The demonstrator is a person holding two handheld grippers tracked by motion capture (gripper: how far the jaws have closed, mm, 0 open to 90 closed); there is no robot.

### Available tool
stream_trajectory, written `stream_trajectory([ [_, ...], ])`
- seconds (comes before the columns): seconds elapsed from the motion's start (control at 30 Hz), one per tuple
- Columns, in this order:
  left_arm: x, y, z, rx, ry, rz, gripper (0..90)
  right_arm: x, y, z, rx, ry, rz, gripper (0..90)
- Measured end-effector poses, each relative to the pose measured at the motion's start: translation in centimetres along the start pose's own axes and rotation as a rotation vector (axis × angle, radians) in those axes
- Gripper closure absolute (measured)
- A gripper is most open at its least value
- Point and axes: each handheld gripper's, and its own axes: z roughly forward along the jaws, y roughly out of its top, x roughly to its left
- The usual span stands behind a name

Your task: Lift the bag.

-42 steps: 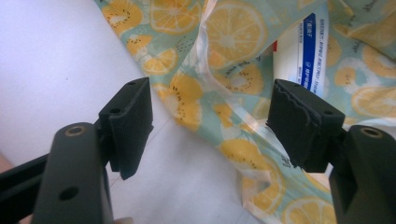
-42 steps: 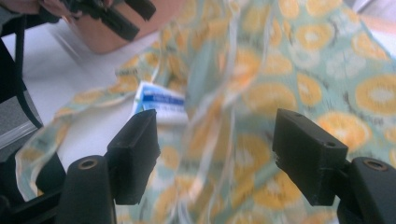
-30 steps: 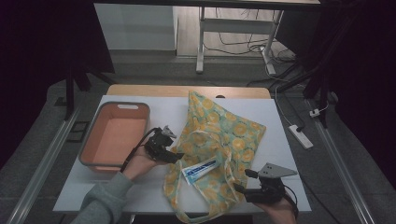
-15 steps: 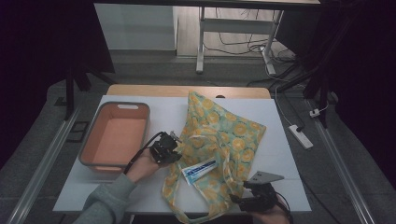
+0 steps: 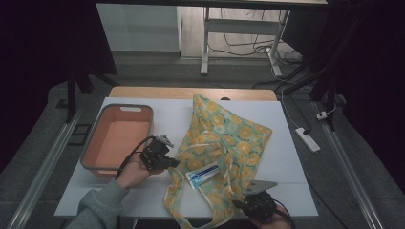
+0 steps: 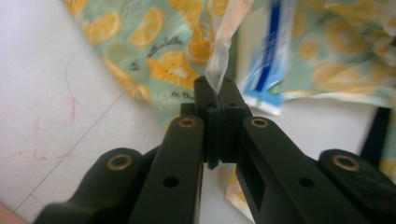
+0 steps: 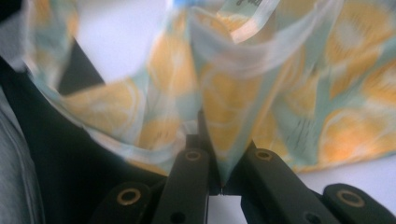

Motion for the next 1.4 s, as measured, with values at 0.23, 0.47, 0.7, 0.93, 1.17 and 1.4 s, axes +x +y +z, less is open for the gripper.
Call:
stream_trajectory([
  [0.23, 0.1, -0.7, -4.1, -0.142, -0.068, -0.009, 88.7, -1.0, 2.0, -4.9, -0.246, -0.028, -0.034, 89.6],
  [0.47, 0.2, -0.8, -7.2, -0.236, -0.088, -0.016, 88.8, -2.0, 4.2, -8.9, -0.391, -0.068, -0.046, 89.6],
  [0.7, 0.2, -0.1, -10.6, -0.337, -0.1, -0.012, 88.8, -3.7, 6.8, -11.7, -0.485, -0.118, -0.054, 89.6],
  [0.93, 0.1, 0.8, -13.6, -0.45, -0.094, -0.013, 88.8, -5.2, 9.8, -13.9, -0.564, -0.162, -0.066, 89.7],
  [1.17, -0.2, 1.4, -15.6, -0.547, -0.068, -0.005, 88.8, -6.8, 12.7, -14.7, -0.641, -0.174, -0.06, 89.6],
  [1.4, -0.3, 1.3, -17.0, -0.61, -0.072, 0.004, 88.9, -7.6, 13.5, -15.7, -0.713, -0.179, -0.04, 89.7],
])
